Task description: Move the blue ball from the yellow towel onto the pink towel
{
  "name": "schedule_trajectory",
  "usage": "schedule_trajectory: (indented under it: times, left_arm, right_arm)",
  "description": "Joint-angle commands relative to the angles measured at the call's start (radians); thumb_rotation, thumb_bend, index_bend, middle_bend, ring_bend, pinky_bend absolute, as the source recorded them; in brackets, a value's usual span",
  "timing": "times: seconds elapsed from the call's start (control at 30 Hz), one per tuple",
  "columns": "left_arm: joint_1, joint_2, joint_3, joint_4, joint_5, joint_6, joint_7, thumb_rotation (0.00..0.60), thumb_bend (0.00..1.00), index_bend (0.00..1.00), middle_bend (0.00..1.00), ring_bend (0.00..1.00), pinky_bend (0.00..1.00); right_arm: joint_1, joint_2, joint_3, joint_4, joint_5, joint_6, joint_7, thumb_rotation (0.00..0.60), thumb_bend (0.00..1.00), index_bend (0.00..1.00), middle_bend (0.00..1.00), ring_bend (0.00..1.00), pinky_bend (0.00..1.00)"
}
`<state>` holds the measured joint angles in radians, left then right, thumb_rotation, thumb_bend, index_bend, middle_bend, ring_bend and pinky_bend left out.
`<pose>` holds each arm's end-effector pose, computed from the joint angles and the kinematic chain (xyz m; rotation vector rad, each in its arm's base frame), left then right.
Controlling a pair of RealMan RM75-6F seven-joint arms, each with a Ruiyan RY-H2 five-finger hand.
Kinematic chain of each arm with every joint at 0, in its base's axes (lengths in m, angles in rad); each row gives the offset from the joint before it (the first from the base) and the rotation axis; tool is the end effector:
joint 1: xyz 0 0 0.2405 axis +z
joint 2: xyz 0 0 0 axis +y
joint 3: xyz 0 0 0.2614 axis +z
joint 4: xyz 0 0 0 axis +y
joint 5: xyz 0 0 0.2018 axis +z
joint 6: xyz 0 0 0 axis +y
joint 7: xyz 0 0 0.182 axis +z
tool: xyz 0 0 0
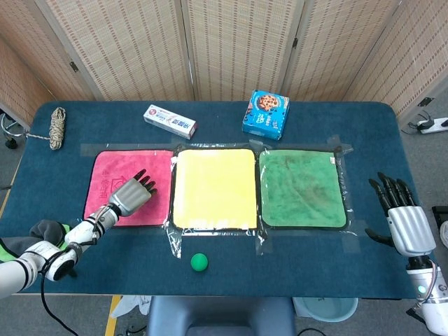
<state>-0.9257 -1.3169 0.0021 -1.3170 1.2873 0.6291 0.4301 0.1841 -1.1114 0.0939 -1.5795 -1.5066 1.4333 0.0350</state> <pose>-0.1883 0.4201 0.0156 -2.2422 -0.3765 -0.3528 -0.2932 -0.2584 0.1734 1.4460 -0.8409 0.9806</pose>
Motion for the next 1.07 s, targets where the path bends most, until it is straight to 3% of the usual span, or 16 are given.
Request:
schedule_trajectory:
  times: [0.03,0.2,0.33,0.7,0.9,1.07]
  left_arm:
    - [0.033,0.043,-0.059,-0.049,-0.024,0.036,-0.195,0.598,0.46,0.13,0.16,0.11,0.00]
    - [0.108,0.094,-0.119,-0.104,-0.027,0.130,-0.450,0.600,0.47,0.06,0.12,0.09,0.00]
    - [0.173,0.135,-0.136,-0.135,-0.031,0.227,-0.523,0.600,0.48,0.08,0.12,0.09,0.00]
    - [0.390,0.197,-0.130,-0.309,-0.156,0.534,-0.400,0.600,0.52,0.13,0.12,0.11,0.00]
    - [0.516,0.148,-0.106,-0.325,-0.137,0.735,-0.355,0.600,0.53,0.15,0.12,0.12,0.00]
    - [0.599,0.124,-0.071,-0.336,-0.095,0.838,-0.329,0.600,0.54,0.16,0.13,0.13,0.00]
  right_arm:
    - [-0.002,0.026,-0.003,-0.013,0.011,-0.017,0.007,0.600,0.09,0.00,0.00,0.00,0.00]
    - [-0.001,0.095,-0.010,-0.039,0.037,-0.065,0.057,0.600,0.08,0.00,0.00,0.00,0.00]
    - [-0.002,0.124,-0.014,-0.037,0.048,-0.088,0.099,0.600,0.09,0.00,0.00,0.00,0.00]
    - [-0.007,0.157,-0.041,-0.008,0.035,-0.125,0.169,0.600,0.08,0.00,0.00,0.00,0.00]
    - [-0.032,0.138,-0.051,0.009,0.022,-0.088,0.193,0.600,0.09,0.00,0.00,0.00,0.00]
    - [-0.044,0.124,-0.052,0.004,0.021,-0.069,0.189,0.600,0.09,0.00,0.00,0.00,0.00]
